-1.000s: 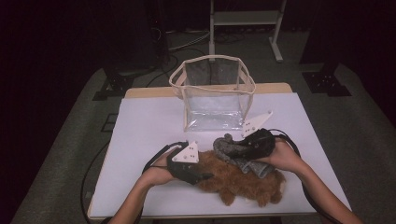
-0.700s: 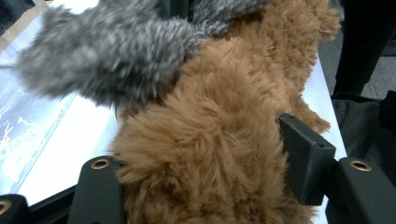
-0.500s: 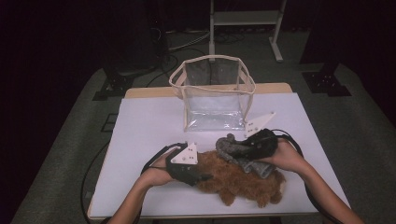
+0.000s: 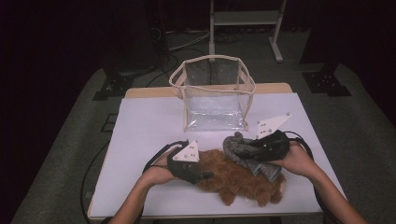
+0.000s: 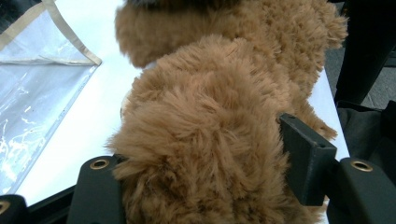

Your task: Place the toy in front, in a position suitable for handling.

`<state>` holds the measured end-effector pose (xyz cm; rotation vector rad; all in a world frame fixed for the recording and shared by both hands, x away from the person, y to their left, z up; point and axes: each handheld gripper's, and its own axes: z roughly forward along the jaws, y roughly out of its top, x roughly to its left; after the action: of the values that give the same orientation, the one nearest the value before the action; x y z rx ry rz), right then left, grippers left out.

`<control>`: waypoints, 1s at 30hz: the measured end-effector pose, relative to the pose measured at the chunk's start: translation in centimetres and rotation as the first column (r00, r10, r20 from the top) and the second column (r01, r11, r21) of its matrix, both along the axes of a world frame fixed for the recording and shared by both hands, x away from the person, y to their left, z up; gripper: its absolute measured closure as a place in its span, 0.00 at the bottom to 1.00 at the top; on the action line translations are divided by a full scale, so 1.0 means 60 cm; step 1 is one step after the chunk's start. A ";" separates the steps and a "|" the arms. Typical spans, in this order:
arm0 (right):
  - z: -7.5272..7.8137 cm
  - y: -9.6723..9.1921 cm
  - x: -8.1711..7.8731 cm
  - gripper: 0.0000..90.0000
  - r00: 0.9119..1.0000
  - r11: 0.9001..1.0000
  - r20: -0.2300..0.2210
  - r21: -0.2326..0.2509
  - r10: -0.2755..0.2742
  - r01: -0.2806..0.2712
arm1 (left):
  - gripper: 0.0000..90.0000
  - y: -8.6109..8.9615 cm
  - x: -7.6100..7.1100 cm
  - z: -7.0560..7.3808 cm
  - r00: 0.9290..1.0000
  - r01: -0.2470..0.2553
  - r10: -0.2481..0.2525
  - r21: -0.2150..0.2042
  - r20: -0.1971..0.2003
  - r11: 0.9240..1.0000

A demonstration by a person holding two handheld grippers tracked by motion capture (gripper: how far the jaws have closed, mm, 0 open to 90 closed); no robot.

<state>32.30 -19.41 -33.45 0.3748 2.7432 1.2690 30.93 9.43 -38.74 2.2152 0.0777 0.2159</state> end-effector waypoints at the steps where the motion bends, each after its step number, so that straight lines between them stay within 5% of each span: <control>1: 0.000 0.012 0.001 0.81 1.000 1.000 0.002 -0.001 0.018 -0.018 | 0.40 0.000 0.000 0.000 1.000 0.000 0.000 0.000 0.000 1.000; 6: -0.026 0.030 0.001 0.81 0.999 0.998 0.002 -0.057 0.035 -0.035 | 0.38 0.003 -0.002 -0.003 1.000 0.000 0.000 -0.014 -0.004 1.000; 18: -0.057 -0.014 -0.003 0.81 1.000 1.000 -0.019 -0.010 -0.015 0.015 | 0.20 0.026 0.013 -0.021 0.998 0.006 -0.012 -0.103 -0.056 0.995; 22: -0.060 -0.021 -0.002 0.81 0.999 1.000 -0.025 -0.002 -0.025 0.025 | 0.12 0.031 0.016 -0.036 0.997 -0.001 -0.006 -0.090 -0.075 0.996; 30: -0.064 -0.029 -0.002 0.81 0.999 0.999 -0.037 0.006 -0.035 0.036 | 0.07 0.035 0.029 -0.052 0.986 -0.029 0.008 -0.123 -0.164 0.992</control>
<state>32.16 -21.18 -37.29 0.4503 2.7506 1.2756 32.69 11.53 -41.88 2.1039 0.1968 0.0380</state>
